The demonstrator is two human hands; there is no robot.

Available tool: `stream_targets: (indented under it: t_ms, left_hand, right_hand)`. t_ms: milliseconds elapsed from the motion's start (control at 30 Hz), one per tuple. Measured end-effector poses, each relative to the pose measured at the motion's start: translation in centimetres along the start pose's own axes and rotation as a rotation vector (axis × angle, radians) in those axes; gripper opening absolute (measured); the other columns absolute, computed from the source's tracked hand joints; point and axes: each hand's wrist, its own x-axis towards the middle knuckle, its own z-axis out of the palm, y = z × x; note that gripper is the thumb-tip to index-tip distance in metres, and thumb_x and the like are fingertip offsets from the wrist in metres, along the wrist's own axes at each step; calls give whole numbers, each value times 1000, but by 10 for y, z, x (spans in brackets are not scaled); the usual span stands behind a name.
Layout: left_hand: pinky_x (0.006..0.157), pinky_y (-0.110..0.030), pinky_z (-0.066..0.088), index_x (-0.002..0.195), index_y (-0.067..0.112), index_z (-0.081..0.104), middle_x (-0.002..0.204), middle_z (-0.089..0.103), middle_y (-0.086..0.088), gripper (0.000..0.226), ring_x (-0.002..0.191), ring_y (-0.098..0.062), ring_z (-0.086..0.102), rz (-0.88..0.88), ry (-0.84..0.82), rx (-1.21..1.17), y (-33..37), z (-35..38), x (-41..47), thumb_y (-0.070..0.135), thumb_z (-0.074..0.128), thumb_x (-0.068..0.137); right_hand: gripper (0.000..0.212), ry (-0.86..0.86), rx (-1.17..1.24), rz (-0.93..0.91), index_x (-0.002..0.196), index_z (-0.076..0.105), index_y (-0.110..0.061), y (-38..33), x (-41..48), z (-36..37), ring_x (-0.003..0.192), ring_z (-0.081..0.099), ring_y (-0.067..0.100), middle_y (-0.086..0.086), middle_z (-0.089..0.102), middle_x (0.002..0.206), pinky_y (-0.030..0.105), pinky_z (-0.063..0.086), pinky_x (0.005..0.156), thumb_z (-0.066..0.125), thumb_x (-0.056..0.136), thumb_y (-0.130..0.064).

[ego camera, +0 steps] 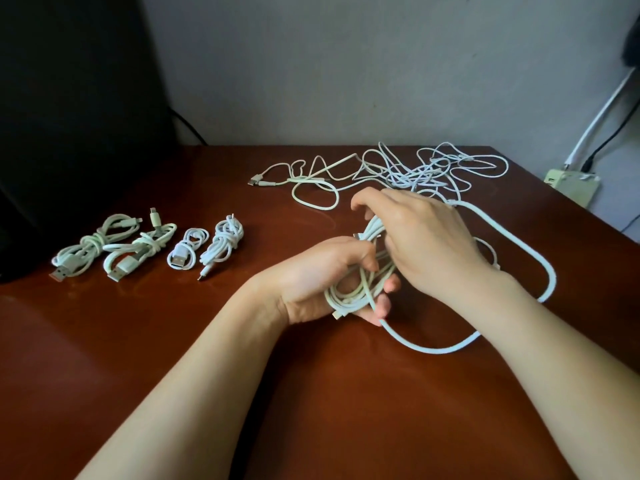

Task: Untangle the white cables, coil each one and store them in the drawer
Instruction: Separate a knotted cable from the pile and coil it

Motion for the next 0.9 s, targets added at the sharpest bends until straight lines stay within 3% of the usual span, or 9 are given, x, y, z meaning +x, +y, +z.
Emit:
stream_targets:
  t_ms: [100,200,267,367,467,600,700,900]
  left_hand:
    - [60,-31,34,92,9,42,64,45,-5,21,42,-14,43,15,15,-72,-1,2,2,10,37,72]
    - [56,-27,36,91,12,42,63,41,-3,13,40,-12,37,47,59,-126,2,1,1,9,33,82]
    - [55,-27,38,92,10,49,63,38,-2,22,40,-11,35,97,156,-174,6,-3,-1,10,27,86]
    - [52,-26,40,102,6,54,62,37,0,32,40,-10,34,249,368,-312,14,-15,-4,13,25,94]
    - [48,-20,42,108,6,51,60,37,1,31,41,-9,33,398,549,-482,19,-29,-8,12,23,95]
    - [48,-21,42,102,9,52,58,40,2,32,41,-10,33,520,685,-551,22,-36,-10,9,22,95]
    - [48,-22,42,101,9,52,58,41,2,32,41,-10,34,558,738,-532,23,-36,-10,8,21,95]
    - [46,-23,45,104,10,51,60,40,0,33,41,-11,39,620,872,-433,29,-36,-10,5,19,97]
  right_hand:
    - [47,-49,-23,50,129,46,-26,5,1,2,109,54,25,-2,61,116,36,39,79,41,85,-12]
    - [42,-43,15,118,132,44,-30,13,2,0,109,57,27,-3,61,120,38,45,81,39,91,-35]
    - [45,-5,69,139,126,49,-31,16,2,-1,97,61,27,-6,65,108,38,48,77,33,89,-50]
    - [39,40,182,136,105,57,-29,17,2,-4,80,62,19,-12,65,87,35,50,73,37,88,-57]
    - [36,-88,286,72,94,59,-29,10,1,-7,73,61,10,-15,64,77,35,51,74,40,83,-57]
    - [26,-271,351,-42,107,59,-31,-1,-2,3,70,54,-1,-18,61,80,30,49,75,51,89,-48]
    - [21,-210,328,-90,114,60,-26,-2,-3,15,64,46,-8,-18,54,78,24,39,67,55,94,-32]
    - [20,-11,718,-93,98,72,-13,-8,-3,10,50,39,7,-11,52,63,12,28,52,53,91,-17]
